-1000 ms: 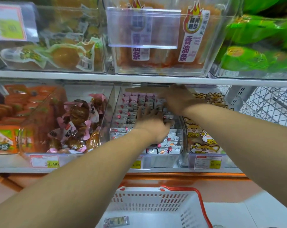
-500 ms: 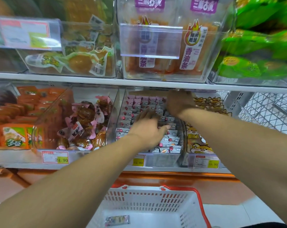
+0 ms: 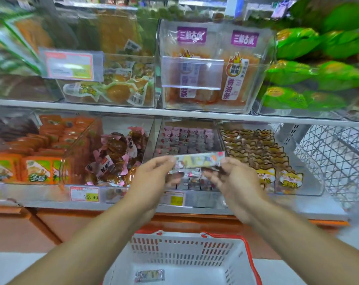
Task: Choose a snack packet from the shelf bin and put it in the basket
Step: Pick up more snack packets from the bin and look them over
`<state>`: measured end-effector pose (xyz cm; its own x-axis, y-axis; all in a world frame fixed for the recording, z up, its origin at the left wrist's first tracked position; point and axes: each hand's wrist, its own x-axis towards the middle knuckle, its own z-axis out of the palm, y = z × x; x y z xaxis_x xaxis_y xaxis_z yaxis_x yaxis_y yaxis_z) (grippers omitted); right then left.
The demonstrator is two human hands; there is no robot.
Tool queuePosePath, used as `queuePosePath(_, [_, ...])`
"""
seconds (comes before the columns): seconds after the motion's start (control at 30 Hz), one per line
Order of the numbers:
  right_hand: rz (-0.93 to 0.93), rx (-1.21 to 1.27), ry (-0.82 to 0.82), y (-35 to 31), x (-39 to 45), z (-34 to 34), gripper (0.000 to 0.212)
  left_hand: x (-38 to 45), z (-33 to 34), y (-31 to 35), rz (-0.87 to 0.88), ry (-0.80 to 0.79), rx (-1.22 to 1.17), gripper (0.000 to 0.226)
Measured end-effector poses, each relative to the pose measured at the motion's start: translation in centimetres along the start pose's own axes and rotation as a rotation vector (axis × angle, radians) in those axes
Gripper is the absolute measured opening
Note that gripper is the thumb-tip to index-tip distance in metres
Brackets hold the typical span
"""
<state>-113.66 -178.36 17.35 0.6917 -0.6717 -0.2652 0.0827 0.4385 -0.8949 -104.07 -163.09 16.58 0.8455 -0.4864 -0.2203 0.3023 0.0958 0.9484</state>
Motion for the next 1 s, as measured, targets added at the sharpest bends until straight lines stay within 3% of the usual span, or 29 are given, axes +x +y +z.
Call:
queuePosePath(0.13, [0.048,-0.022,-0.14,1.5,-1.0,-0.6,0.015,-1.1,-2.8,-1.7,-0.069,0.025,-0.286,0.028])
queuePosePath(0.27, [0.061,-0.143,-0.218,2.0,-1.2,-1.7,0.022,-1.2,-4.4,-2.9,-0.126,-0.019,-0.368,0.028])
queuePosePath(0.37, [0.063,-0.172,-0.235,2.2,-1.1,-1.9,0.011,-1.1,-4.4,-3.0,-0.181,-0.054,-0.428,0.027])
queuePosePath(0.67, [-0.005,-0.212,-0.252,2.2,-0.4,-2.3,0.011,-0.4,-4.0,-3.3,-0.17,-0.026,-0.354,0.011])
queuePosePath(0.83, [0.034,-0.181,-0.21,2.7,-0.1,-2.6,0.01,-0.7,-3.6,-3.6,-0.118,0.074,-0.324,0.031])
queuePosePath(1.0, [0.044,-0.179,-0.151,2.9,-0.1,-2.9,0.01,-0.8,-3.4,-3.5,-0.063,0.109,-0.286,0.035])
